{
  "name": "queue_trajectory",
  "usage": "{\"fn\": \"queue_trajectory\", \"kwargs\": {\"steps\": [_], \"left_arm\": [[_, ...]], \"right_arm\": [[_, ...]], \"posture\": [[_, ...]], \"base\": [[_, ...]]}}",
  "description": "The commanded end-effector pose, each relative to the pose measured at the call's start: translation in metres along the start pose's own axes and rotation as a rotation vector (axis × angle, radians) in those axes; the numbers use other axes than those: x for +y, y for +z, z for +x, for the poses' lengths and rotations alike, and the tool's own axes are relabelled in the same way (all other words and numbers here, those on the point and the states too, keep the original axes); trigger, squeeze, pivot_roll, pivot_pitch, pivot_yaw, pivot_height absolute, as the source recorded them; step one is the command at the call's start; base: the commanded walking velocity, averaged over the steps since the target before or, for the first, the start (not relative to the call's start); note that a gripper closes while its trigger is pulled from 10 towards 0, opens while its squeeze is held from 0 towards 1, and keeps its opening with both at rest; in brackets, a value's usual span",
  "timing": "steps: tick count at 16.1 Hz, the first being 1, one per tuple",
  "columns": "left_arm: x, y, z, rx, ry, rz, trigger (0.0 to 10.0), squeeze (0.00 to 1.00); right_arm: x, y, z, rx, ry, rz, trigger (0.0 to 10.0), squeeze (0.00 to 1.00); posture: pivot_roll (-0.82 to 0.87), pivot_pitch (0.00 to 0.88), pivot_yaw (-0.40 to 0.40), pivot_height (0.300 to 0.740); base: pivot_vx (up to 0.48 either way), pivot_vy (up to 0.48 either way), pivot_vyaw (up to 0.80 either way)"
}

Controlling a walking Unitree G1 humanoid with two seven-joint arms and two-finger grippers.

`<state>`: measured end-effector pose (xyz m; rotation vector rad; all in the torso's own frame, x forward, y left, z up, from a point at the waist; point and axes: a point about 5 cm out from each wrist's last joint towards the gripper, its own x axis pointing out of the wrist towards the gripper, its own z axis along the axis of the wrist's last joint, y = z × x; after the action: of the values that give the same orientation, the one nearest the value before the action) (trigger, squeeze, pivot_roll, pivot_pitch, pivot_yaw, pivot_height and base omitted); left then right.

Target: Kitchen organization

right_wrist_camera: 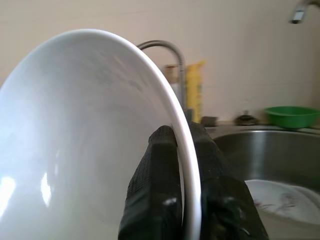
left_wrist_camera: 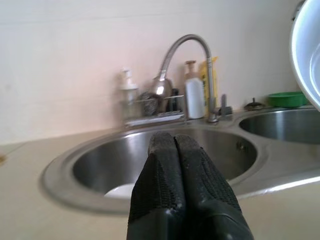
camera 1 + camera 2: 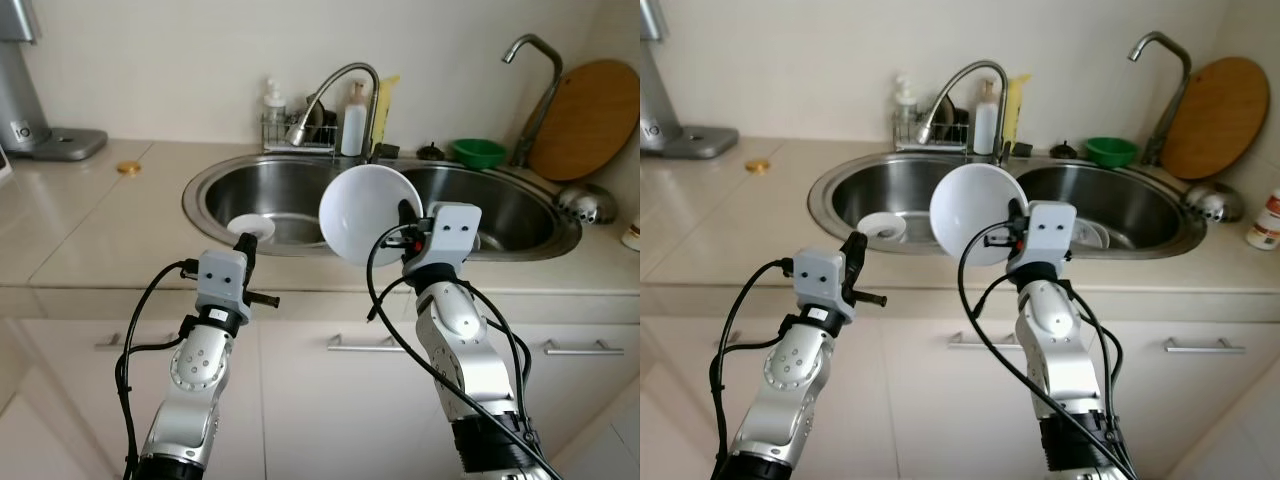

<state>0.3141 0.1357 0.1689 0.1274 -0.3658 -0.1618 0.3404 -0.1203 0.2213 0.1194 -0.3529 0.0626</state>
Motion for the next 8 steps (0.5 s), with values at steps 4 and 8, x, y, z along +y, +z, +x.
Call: {"fn": "queue_trajectory", "kwargs": {"steps": [4, 8], "left_arm": [[-0.0106, 0.0044, 0.0026, -0.017, -0.034, -0.012, 10.0, 0.00], [-0.0116, 0.0046, 0.0024, -0.016, -0.036, -0.012, 10.0, 0.00]], "right_arm": [[-0.0141, 0.0029, 0.0020, -0.010, -0.068, 0.004, 10.0, 0.00], [-0.0166, -0.0001, 0.0021, 0.006, -0.083, 0.022, 10.0, 0.00]], "posture": [[0.05, 0.000, -0.054, 0.740], [0.05, 0.000, -0.055, 0.740]], "base": [[0.320, 0.000, 0.00], [0.311, 0.000, 0.00]]}}
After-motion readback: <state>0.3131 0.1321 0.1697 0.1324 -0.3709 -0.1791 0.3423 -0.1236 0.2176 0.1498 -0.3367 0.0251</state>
